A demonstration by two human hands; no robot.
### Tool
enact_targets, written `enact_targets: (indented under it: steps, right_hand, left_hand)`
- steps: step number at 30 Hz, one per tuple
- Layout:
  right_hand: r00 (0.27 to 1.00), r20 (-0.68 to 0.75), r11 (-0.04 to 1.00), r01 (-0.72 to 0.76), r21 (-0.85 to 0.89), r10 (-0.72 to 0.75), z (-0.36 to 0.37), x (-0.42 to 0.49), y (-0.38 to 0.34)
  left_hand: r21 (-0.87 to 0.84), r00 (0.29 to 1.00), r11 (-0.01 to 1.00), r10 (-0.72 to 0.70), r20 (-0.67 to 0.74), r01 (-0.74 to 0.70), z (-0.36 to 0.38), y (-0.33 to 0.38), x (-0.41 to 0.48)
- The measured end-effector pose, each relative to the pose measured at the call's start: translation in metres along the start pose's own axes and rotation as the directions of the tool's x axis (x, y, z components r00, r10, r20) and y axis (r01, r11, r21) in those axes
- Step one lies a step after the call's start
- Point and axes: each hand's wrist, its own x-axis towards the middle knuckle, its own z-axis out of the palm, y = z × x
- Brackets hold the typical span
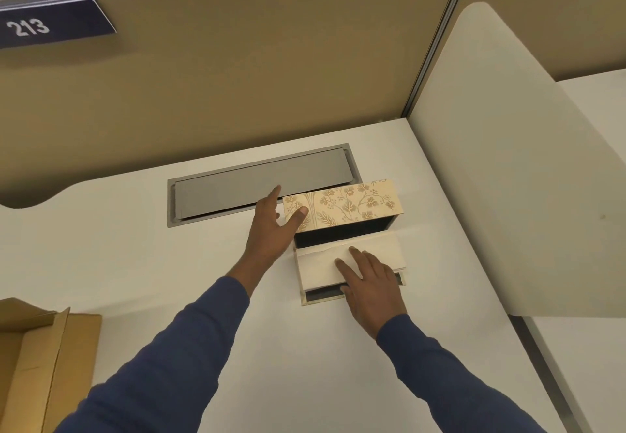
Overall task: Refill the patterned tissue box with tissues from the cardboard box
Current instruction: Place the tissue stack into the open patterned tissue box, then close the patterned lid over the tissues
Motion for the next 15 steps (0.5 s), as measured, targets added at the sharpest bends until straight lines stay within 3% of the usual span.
enact_targets:
  steps: [4,15]
  right_hand:
    - [1.0,0.022,0.999,-0.012,-0.039,0.013,0.0011,0.0099,-0.0003]
    - [0.999,-0.04,1.0,0.004,-0.031,-0.005,0.0083,0.0114,0.0035]
  left_hand:
    - [0.114,0.997,0.991,0.068,0.044,-0.072,-0.0009,0.006,0.0079]
    - [0.223,0.989,0.963,0.148,0.017,-0.149,-0.0014,0.0009,0.0022]
